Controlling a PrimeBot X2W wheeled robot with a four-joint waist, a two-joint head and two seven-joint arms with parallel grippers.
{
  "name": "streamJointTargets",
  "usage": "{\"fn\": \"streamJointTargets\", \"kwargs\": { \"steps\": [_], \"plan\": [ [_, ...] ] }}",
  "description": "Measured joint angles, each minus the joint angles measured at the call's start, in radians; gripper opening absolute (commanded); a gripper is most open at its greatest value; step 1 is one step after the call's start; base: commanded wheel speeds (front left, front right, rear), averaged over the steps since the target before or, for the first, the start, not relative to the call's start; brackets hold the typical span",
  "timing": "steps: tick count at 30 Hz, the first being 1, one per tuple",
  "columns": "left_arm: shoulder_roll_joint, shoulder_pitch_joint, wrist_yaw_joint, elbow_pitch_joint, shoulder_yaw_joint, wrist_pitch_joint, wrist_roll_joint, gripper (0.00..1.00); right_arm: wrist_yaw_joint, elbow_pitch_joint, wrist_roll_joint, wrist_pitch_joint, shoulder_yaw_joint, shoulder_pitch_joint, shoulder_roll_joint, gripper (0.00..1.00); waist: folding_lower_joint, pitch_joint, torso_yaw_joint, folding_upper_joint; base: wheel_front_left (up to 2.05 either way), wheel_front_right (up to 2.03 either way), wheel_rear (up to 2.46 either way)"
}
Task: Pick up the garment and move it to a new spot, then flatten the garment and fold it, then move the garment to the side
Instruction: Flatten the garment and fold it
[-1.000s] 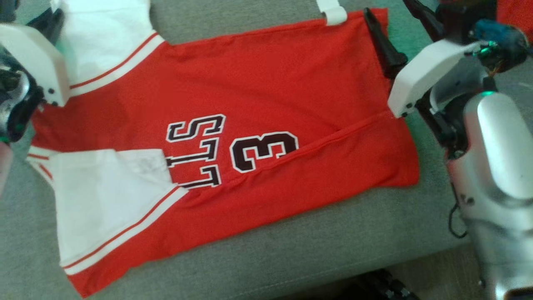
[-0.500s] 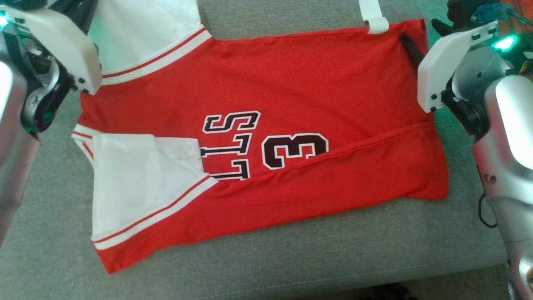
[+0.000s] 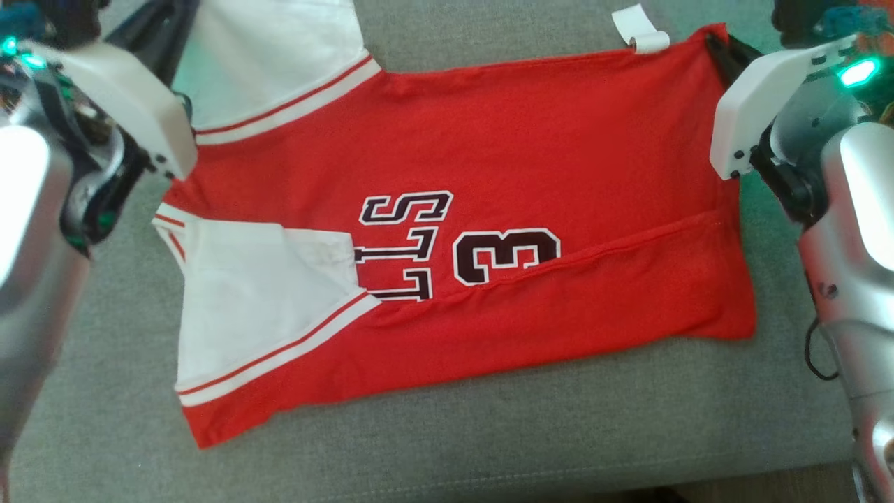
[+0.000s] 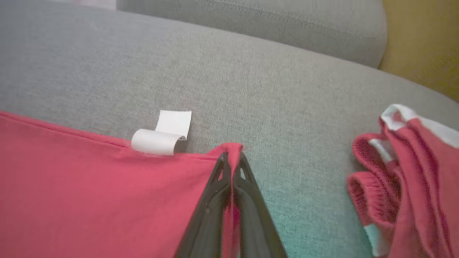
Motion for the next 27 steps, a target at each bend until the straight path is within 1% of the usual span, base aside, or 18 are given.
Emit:
{"fn": "streamJointTargets", "kwargs": {
  "steps": [3,7,11,16,20,22,26,27],
  "plan": [
    [0.002,0.049,0.003,-0.039,0.003,-0.029,-0.017,0.00,0.000,0.009,0.001,-0.050,0.002,0.004,0.000,0.00,0.0000,-0.026,0.006,0.0000,0.00,0.00,0.00],
    [0.007,0.161,0.021,-0.119,0.003,-0.061,-0.036,0.00,0.000,0.008,0.031,-0.109,0.008,0.053,-0.011,0.00,0.0000,-0.073,0.018,0.0000,0.00,0.00,0.00],
    [0.016,0.299,0.055,-0.192,0.003,-0.111,-0.054,0.00,0.000,0.008,0.060,-0.155,-0.001,0.159,-0.035,0.00,-0.0002,-0.133,0.035,0.0001,0.00,0.00,0.00],
    [0.013,0.468,0.101,-0.259,0.001,-0.178,-0.072,0.00,0.000,0.010,0.082,-0.185,-0.036,0.274,-0.035,0.00,-0.0003,-0.219,0.058,0.0001,0.00,0.00,0.00],
    [0.010,0.590,0.127,-0.279,-0.017,-0.218,-0.072,0.00,0.000,0.009,0.090,-0.193,-0.058,0.331,-0.032,0.00,-0.0004,-0.279,0.077,0.0001,0.00,0.00,0.00],
    [-0.002,0.642,0.138,-0.279,-0.032,-0.235,-0.080,0.00,0.000,0.007,0.090,-0.198,-0.068,0.360,-0.031,0.00,-0.0004,-0.304,0.087,0.0001,0.00,0.00,0.00],
    [-0.036,0.707,0.144,-0.251,-0.062,-0.278,-0.082,0.00,0.000,0.007,0.088,-0.202,-0.081,0.403,-0.024,0.00,-0.0003,-0.334,0.104,0.0001,0.00,0.00,0.00],
    [-0.036,0.707,0.144,-0.251,-0.062,-0.278,-0.082,0.00,0.000,0.007,0.088,-0.202,-0.081,0.403,-0.024,0.00,-0.0003,-0.334,0.104,0.0001,0.00,0.00,0.00]
  ]
}}
